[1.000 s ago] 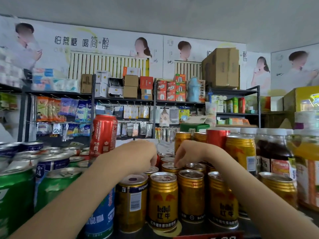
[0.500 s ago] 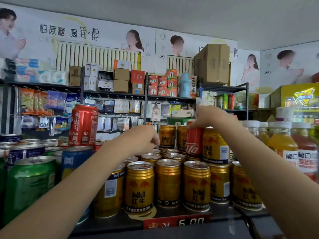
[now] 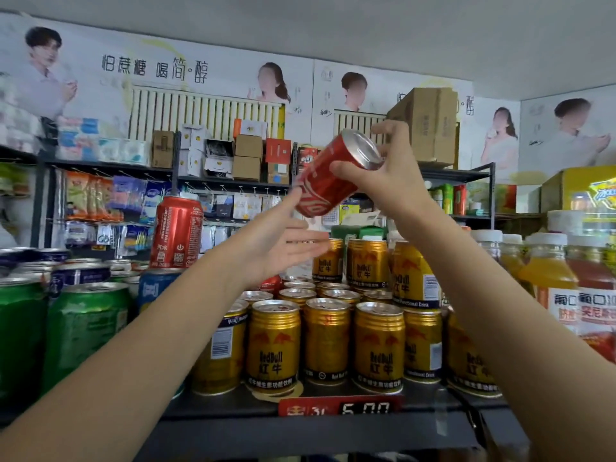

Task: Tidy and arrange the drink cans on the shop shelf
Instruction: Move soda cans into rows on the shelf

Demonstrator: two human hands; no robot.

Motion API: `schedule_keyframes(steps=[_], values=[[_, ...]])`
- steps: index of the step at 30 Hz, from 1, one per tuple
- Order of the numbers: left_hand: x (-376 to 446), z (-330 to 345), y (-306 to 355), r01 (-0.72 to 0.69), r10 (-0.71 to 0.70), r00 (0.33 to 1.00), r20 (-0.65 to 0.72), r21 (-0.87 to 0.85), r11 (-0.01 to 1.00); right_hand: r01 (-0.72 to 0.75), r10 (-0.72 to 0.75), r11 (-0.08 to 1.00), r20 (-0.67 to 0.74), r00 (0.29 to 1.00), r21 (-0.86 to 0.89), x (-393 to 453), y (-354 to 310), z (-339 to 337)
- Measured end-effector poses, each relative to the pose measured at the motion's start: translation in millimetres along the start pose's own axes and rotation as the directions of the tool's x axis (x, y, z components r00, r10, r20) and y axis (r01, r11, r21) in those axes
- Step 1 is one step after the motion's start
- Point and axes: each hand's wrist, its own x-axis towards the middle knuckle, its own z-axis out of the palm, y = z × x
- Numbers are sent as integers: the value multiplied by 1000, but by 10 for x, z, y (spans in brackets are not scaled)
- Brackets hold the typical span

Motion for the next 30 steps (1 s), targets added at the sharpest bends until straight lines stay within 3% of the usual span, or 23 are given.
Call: schedule_keyframes(steps=[2, 4, 7, 9, 11, 13, 14, 17, 18, 20, 22, 25, 27, 30], values=[[-81, 22, 67, -102, 99, 995, -26, -301, 948, -28, 18, 989, 69, 997, 145, -156, -101, 10], [-205, 35, 156, -210, 175, 976, -131, -330, 920, -48, 25, 991, 176, 984, 129, -266, -113, 11], [-328, 0, 237, -260, 285, 937, -201, 141, 955, -108, 117, 993, 375, 920, -46, -361, -54, 45], [-354, -31, 256, -229, 339, 925, -171, 460, 858, -151, 170, 985, 411, 895, -79, -380, -5, 134], [-353, -43, 247, -198, 401, 904, -146, 689, 697, -129, 141, 990, 390, 910, -56, -384, 6, 275], [-345, -63, 234, -171, 440, 889, -124, 802, 572, -57, 77, 996, 360, 930, -66, -388, 8, 400], [-352, -82, 237, -172, 440, 890, -115, 811, 559, -43, 58, 998, 340, 939, -51, -388, 27, 449], [-437, -188, 282, -186, 415, 907, -70, 818, 544, -82, 64, 995, 261, 963, 61, -401, 109, 507], [-481, -241, 299, -161, 413, 910, -49, 874, 458, -122, 96, 988, 240, 966, 95, -388, 138, 521], [-541, -357, 302, -94, 372, 928, 16, 976, 194, -186, 158, 974, 203, 966, 130, -338, 198, 556], [-574, -443, 234, -38, 250, 967, 44, 999, -30, -244, 221, 961, 169, 961, 133, -296, 268, 607], [-570, -523, 40, -24, 100, 994, 48, 973, -231, -305, 285, 941, 143, 948, 146, -303, 394, 705], [-535, -528, -99, -54, 37, 997, 66, 961, -270, -310, 293, 938, 123, 948, 153, -316, 444, 777], [-469, -519, -253, -56, -73, 997, 41, 973, -225, -278, 268, 953, 96, 959, 116, -297, 466, 866]])
